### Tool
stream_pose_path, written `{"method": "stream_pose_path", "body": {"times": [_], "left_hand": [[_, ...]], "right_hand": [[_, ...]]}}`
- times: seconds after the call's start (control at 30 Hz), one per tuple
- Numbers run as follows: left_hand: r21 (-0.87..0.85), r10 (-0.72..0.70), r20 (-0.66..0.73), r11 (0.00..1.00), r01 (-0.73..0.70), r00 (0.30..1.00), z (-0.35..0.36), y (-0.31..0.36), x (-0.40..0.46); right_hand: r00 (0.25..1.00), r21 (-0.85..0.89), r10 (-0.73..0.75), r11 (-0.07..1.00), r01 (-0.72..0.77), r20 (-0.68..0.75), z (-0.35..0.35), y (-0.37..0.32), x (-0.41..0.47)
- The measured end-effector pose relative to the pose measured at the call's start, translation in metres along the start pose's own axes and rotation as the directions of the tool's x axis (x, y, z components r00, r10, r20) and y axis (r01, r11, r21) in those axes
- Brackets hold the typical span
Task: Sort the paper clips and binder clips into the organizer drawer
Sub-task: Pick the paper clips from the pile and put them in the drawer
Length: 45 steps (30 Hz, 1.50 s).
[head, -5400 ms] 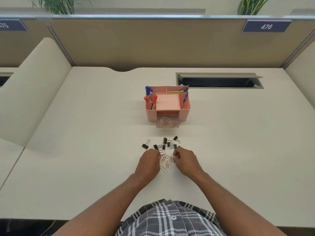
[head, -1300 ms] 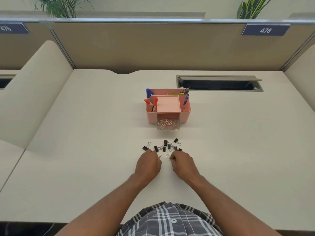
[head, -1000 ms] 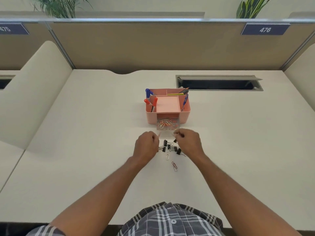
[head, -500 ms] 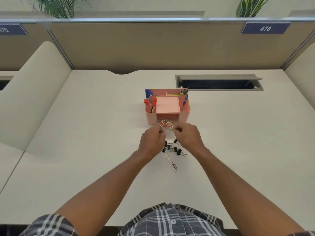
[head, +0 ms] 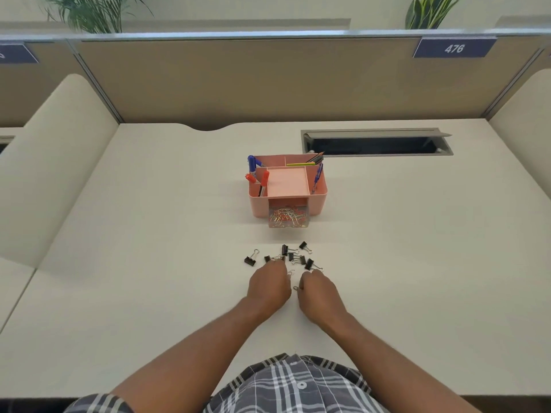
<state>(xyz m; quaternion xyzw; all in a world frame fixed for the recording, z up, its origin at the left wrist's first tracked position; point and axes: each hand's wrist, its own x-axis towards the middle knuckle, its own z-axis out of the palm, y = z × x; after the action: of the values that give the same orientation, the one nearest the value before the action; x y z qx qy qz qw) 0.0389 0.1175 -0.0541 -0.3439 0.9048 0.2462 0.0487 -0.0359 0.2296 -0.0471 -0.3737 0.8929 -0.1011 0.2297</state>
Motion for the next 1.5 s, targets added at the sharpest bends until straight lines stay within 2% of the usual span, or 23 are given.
{"method": "stream_pose_path", "body": {"times": [0.17, 0.27, 0.4, 0.5, 0.63, 0.97, 1.13, 1.2, 1.27, 1.33, 1.5], "left_hand": [[-0.025, -0.011, 0.002, 1.000, 0.011, 1.000, -0.001, -0.002, -0.003], [-0.067, 0.003, -0.019, 0.998, -0.004, 1.000, -0.003, -0.006, -0.004], [-0.277, -0.003, -0.147, 0.960, -0.038, 0.989, -0.022, -0.008, 0.006], [-0.436, -0.050, -0.244, 0.898, -0.064, 0.969, -0.047, -0.002, 0.024], [-0.494, -0.071, -0.325, 0.863, -0.106, 0.943, -0.078, 0.007, 0.053], [-0.490, -0.063, -0.349, 0.863, -0.125, 0.935, -0.086, 0.008, 0.072], [-0.382, -0.017, -0.466, 0.906, -0.184, 0.884, -0.062, -0.011, 0.043], [-0.274, 0.045, -0.437, 0.945, -0.180, 0.898, -0.041, -0.024, 0.027], [-0.135, 0.103, -0.350, 0.978, -0.159, 0.931, -0.021, -0.035, 0.015], [-0.030, 0.120, -0.277, 0.991, -0.134, 0.953, -0.009, -0.042, 0.007], [0.069, 0.143, -0.263, 0.989, -0.130, 0.954, -0.010, -0.044, 0.004]], "right_hand": [[1.000, 0.022, -0.029, 0.999, 0.029, 0.003, -0.001, 0.005, 0.003], [1.000, 0.154, 0.023, 0.988, -0.021, -0.011, -0.012, 0.008, 0.008], [0.983, 0.374, 0.100, 0.927, -0.036, -0.151, -0.045, 0.003, 0.025], [0.966, 0.479, 0.108, 0.877, 0.018, -0.234, -0.075, -0.006, 0.043], [0.952, 0.487, 0.055, 0.867, 0.104, -0.302, -0.105, -0.022, 0.067], [0.946, 0.467, 0.005, 0.870, 0.155, -0.324, -0.113, -0.036, 0.094], [0.933, 0.500, 0.035, 0.851, 0.160, -0.358, -0.091, -0.019, 0.073], [0.953, 0.418, 0.042, 0.904, 0.092, -0.301, -0.072, -0.007, 0.064], [0.971, 0.247, 0.034, 0.969, 0.027, -0.238, -0.050, 0.006, 0.055], [0.982, 0.148, 0.014, 0.989, 0.015, -0.189, -0.031, 0.015, 0.046], [0.980, 0.119, -0.069, 0.989, 0.092, -0.189, -0.003, 0.022, 0.031]]}}
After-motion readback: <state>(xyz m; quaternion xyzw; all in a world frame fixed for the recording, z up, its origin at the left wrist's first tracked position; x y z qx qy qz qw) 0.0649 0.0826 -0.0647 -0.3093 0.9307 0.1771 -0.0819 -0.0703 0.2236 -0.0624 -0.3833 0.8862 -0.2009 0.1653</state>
